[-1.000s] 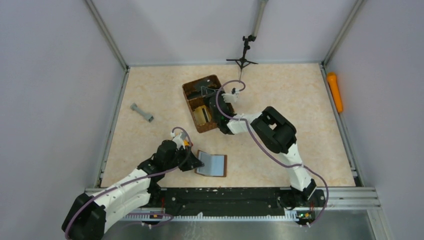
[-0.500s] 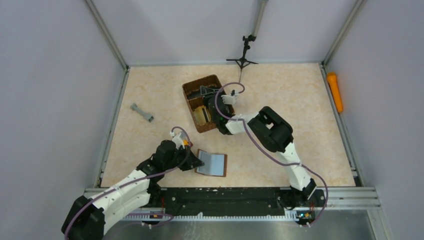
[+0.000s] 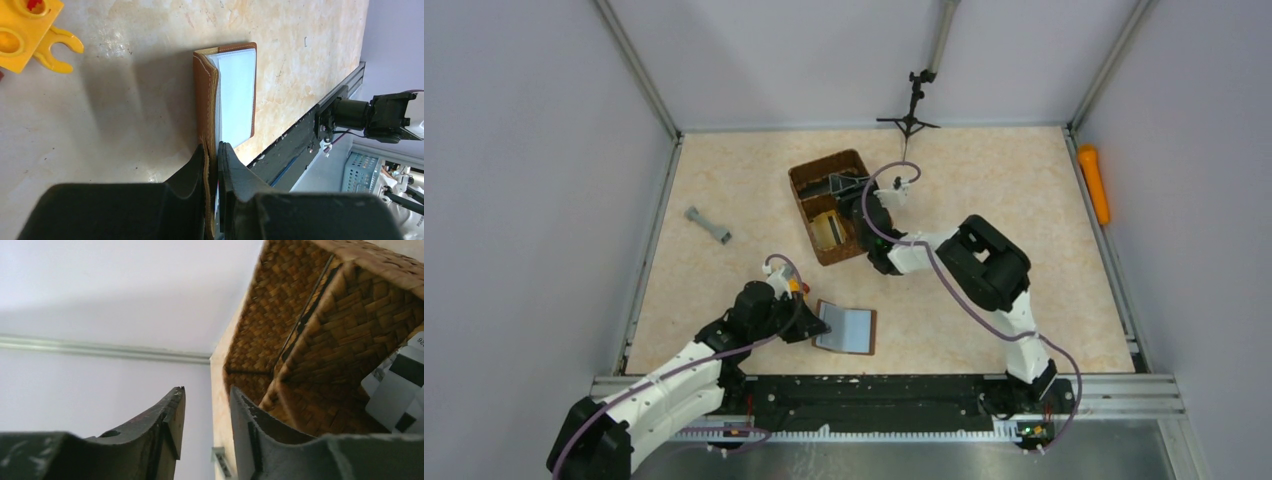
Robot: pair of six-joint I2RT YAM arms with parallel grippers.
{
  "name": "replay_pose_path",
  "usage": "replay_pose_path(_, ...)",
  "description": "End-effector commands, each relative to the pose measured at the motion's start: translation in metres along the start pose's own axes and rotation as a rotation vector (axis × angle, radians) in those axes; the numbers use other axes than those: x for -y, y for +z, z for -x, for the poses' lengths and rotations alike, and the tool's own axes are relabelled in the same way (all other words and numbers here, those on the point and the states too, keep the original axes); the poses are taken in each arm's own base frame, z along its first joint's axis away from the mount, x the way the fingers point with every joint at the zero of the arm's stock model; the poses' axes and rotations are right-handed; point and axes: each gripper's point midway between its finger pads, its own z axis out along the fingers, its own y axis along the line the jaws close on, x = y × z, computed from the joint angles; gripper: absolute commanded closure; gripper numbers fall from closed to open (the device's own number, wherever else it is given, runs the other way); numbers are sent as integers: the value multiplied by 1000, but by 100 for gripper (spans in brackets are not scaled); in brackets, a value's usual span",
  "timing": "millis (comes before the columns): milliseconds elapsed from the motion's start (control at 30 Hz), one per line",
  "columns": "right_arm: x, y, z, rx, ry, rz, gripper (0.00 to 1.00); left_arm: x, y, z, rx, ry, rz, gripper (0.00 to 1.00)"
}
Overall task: Take the credit cards out of the card holder
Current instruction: Place the credit card in the storage box.
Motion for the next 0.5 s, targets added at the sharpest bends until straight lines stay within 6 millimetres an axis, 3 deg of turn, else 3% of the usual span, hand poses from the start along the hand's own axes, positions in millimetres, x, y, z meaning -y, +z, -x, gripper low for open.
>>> replay_pose_path(0, -77, -39, 21, -76, -44, 156, 58, 16, -3, 11, 32, 11, -49, 100)
replay_pose_path(133, -74, -85, 21, -223, -184, 202, 56, 17, -2, 13, 37, -3, -50, 100)
replay_pose_path(300, -37, -145, 21, -422, -339, 121, 44, 16, -2, 11, 26, -11, -41, 96)
replay_pose_path(367, -21, -172, 27, -486, -364, 87, 26, 16, -2, 11, 22, -18, -41, 96)
replay_pose_path(467, 5, -203, 32, -583, -433, 2, 12, 19, -3, 11, 23, -32, -53, 96)
